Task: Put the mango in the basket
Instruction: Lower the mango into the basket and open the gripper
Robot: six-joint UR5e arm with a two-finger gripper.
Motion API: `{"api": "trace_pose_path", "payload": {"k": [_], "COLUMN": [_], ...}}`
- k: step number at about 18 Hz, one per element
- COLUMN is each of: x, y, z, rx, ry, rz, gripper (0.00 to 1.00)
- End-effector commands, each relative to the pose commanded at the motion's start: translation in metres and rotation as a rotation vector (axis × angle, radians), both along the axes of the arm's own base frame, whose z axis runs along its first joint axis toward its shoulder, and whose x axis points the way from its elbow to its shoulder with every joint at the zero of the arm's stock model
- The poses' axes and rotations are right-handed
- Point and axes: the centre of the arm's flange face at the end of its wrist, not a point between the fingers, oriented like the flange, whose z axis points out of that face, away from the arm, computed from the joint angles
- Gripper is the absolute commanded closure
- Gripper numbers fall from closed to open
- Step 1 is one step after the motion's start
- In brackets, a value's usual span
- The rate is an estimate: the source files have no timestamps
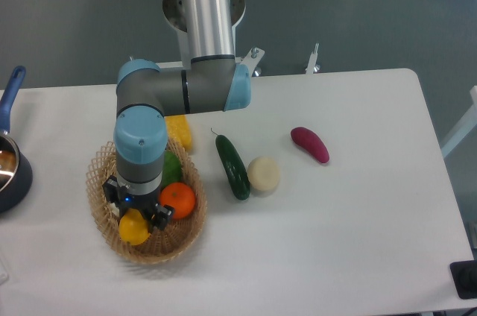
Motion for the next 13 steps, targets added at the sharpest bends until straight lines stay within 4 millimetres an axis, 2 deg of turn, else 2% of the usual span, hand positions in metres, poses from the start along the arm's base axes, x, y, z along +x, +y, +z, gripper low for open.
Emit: {"api": "trace_pose_path", "payload": {"k": [2,3,4,6,7,8,9,11,13], "x": [-0.001,-0.001,-0.001,-0.002,-0.002,-0.004,-0.004,-0.006,-0.010], "y": [0.001,0.001,0.001,0.002,0.003,0.004,0.004,0.003,0.003], "z": [-0.007,-0.008,-0.009,-0.008,-0.007,-0.004,-0.001,0.010,0.037], "rx": [-0.011,-0.013,-0.014,-0.012,-0.009,-0.002,0.001,0.015,0.049], "ry": [-0.006,-0.006,-0.006,-0.004,-0.003,0.004,0.008,0.017,0.054], "rz": [0.008,0.009,0.008,0.008,0.006,0.002,0.002,0.004,0.006], "gripper": [0.73,0.70,0.60,0.55,0.41,0.17,0.00,0.00,0.00]}}
